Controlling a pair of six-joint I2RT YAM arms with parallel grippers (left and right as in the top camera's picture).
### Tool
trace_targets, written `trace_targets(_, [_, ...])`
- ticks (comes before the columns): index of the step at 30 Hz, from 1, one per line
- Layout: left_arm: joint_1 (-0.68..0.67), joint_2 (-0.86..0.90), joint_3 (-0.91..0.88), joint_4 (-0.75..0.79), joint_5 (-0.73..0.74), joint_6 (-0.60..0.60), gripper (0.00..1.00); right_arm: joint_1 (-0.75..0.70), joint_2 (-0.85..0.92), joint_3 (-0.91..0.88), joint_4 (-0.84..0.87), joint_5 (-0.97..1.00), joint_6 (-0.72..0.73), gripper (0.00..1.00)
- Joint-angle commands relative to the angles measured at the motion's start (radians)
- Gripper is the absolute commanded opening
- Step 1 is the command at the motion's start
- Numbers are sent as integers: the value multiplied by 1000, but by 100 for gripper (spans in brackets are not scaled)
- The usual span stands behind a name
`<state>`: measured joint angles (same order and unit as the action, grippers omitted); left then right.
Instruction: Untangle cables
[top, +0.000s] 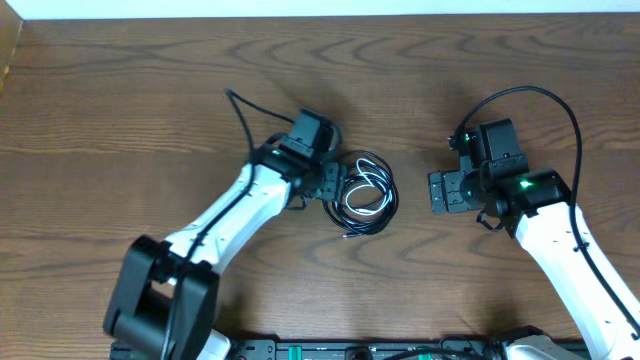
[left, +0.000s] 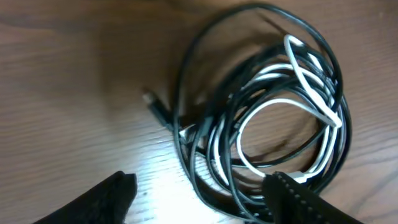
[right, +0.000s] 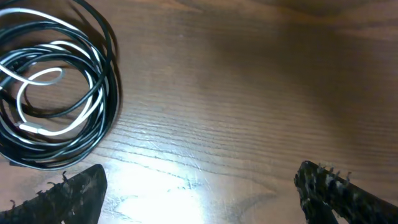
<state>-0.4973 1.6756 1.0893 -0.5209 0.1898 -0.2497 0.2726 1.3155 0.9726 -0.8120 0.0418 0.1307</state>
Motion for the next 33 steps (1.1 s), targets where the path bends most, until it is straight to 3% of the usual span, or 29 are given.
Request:
trace_targets(1, [-29, 61, 26, 19, 0, 17, 63, 3, -5, 17, -8, 20, 14, 94])
trace_targets(22, [-44, 138, -38, 83, -115, 16, 61, 3, -5, 17, -15, 20, 14, 94])
trace_targets(28, [-79, 144, -40, 90, -90, 5, 38, 3, -5, 17, -16, 20, 14, 94])
trace_targets(33, [-93, 164, -40, 89, -89, 5, 29, 3, -5, 17, -21, 20, 14, 94])
